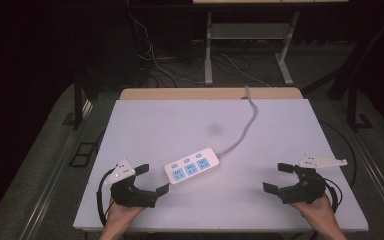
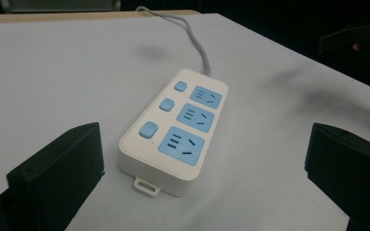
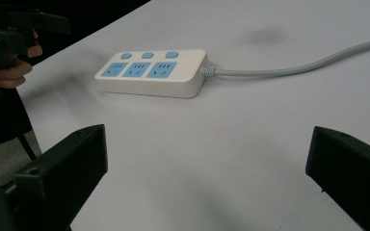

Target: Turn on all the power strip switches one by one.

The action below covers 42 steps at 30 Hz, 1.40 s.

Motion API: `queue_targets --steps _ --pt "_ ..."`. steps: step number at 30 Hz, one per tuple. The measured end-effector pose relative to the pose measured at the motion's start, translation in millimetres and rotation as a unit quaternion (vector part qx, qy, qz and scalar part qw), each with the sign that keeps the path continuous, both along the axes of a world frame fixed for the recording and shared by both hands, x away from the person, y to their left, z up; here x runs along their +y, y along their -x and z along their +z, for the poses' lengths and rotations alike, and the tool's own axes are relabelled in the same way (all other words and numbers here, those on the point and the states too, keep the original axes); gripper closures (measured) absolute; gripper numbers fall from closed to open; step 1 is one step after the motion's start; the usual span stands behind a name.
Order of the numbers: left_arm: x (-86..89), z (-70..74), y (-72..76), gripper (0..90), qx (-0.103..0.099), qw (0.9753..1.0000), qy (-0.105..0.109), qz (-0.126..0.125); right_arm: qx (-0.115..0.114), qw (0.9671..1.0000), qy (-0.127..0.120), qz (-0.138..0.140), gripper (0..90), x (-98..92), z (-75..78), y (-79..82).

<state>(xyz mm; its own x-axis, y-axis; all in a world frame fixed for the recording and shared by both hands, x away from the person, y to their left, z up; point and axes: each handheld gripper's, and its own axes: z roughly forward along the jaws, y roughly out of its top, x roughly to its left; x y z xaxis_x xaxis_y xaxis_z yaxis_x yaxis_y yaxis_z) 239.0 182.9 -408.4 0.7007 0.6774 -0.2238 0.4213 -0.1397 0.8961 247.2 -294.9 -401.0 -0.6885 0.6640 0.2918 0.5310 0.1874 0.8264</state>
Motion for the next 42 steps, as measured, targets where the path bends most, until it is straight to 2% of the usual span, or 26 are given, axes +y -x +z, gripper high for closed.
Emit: queue_targets --steps 14,30,42 --pt "-3.1 0.4 -0.8 0.0 0.004 1.0 -0.004 -0.008 0.007 0.9999 0.005 0.01 0.9 3.7 -4.8 -1.2" --pt "-8.5 3.2 -2.3 0.0 0.016 0.9995 -0.028 -0.006 0.008 0.9999 0.004 0.01 0.9 0.3 -6.8 -0.7" --pt "-13.6 10.0 -9.8 0.0 0.028 0.9984 -0.044 -0.022 0.011 0.9999 0.008 0.009 0.9 -0.5 -8.2 -1.1"
